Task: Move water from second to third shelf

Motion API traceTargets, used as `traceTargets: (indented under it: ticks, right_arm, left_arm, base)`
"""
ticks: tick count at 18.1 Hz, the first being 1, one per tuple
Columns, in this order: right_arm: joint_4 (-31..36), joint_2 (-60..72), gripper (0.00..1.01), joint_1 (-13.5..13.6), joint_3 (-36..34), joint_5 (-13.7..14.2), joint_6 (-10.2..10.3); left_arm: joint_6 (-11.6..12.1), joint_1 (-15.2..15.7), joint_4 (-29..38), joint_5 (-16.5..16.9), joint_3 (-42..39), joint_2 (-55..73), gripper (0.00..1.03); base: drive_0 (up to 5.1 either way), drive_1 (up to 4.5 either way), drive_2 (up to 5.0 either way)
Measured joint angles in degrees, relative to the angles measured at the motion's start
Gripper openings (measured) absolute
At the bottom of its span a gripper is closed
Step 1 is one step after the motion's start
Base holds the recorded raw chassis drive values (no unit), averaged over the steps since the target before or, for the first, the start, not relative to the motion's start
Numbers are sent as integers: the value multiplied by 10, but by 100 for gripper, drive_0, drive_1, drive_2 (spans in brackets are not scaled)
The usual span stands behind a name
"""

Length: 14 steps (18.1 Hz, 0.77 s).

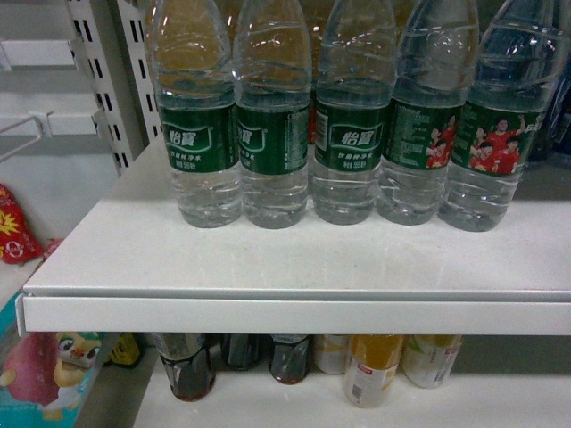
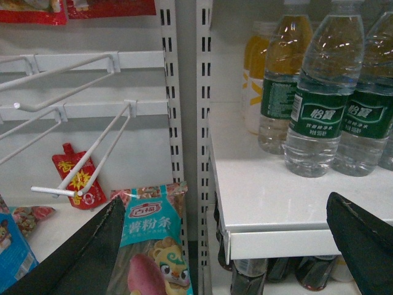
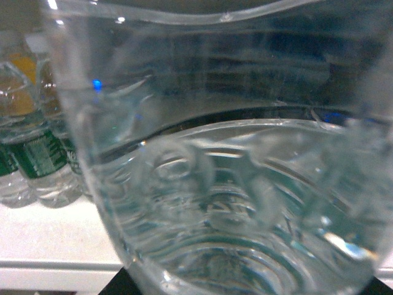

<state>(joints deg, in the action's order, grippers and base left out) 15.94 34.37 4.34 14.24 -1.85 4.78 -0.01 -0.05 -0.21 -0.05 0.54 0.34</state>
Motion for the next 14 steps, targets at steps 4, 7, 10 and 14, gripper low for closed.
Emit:
traceTargets:
  ticks: [4,7,10,14]
  right_arm:
    - [0,-3,41,-6,1,1,19]
    - [8,10,41,12,2,-7,17]
    - [31,54,41,58,2,-7,12]
    - [84,136,41,125,15,4,9]
  left_arm:
    - [0,0,0,0,0,0,98]
    - [0,0,0,0,0,0,98]
    - [0,0,0,0,0,0,98]
    - [0,0,0,0,0,0,98]
  base:
    - [0,0,0]
    - [0,0,0]
    - [0,0,0]
    - [0,0,0]
